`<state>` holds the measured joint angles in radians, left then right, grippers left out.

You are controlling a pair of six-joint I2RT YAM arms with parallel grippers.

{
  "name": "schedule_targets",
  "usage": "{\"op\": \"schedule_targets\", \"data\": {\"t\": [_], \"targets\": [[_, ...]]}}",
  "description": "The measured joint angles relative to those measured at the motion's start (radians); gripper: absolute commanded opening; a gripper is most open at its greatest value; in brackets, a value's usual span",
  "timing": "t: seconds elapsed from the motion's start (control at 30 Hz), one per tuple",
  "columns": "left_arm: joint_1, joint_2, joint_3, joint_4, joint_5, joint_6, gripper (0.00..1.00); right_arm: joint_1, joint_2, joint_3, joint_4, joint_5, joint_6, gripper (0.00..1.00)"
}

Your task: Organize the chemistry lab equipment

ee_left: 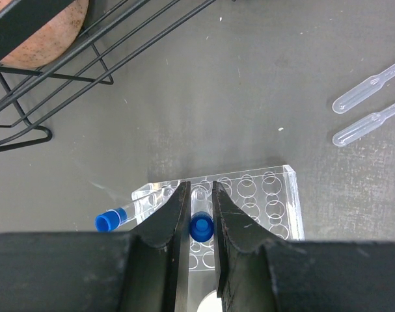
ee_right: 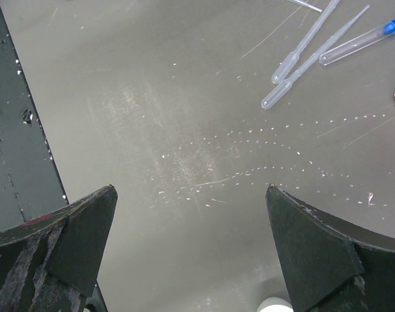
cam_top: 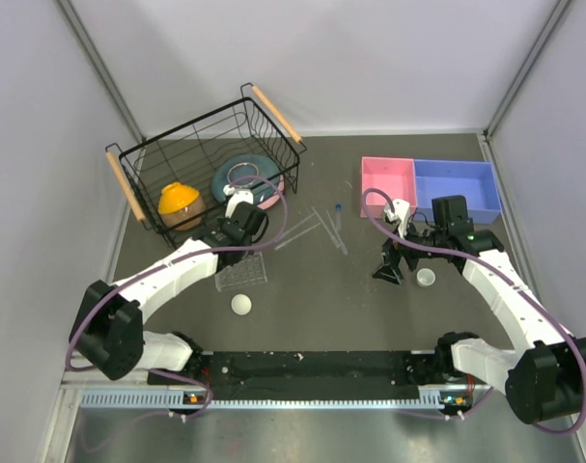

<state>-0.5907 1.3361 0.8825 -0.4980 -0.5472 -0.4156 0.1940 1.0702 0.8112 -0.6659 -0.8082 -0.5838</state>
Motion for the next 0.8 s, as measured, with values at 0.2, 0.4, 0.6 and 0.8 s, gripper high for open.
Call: {"op": "schedule_targets", "data": {"t": [0.2,0.4,0.6,0.8], "targets": [[0.021,0.002,-0.003,0.001,0.029,-0.001,0.05,0.000,0.000,0.000,0.000,0.001,0.000,0.99],[0.043,0.002,-0.005,0.003,0.054,-0.004,0.18,0.000,0.000,0.000,0.000,0.002,0.000,0.99],[0.060,0.001,-0.011,0.003,0.058,-0.010,0.40,0.000,0.000,0.000,0.000,0.003,0.000,0.99],[0.066,-0.017,-0.011,-0.003,0.058,-0.019,0.50,0.000,0.000,0.000,0.000,0.003,0.000,0.99]]}}
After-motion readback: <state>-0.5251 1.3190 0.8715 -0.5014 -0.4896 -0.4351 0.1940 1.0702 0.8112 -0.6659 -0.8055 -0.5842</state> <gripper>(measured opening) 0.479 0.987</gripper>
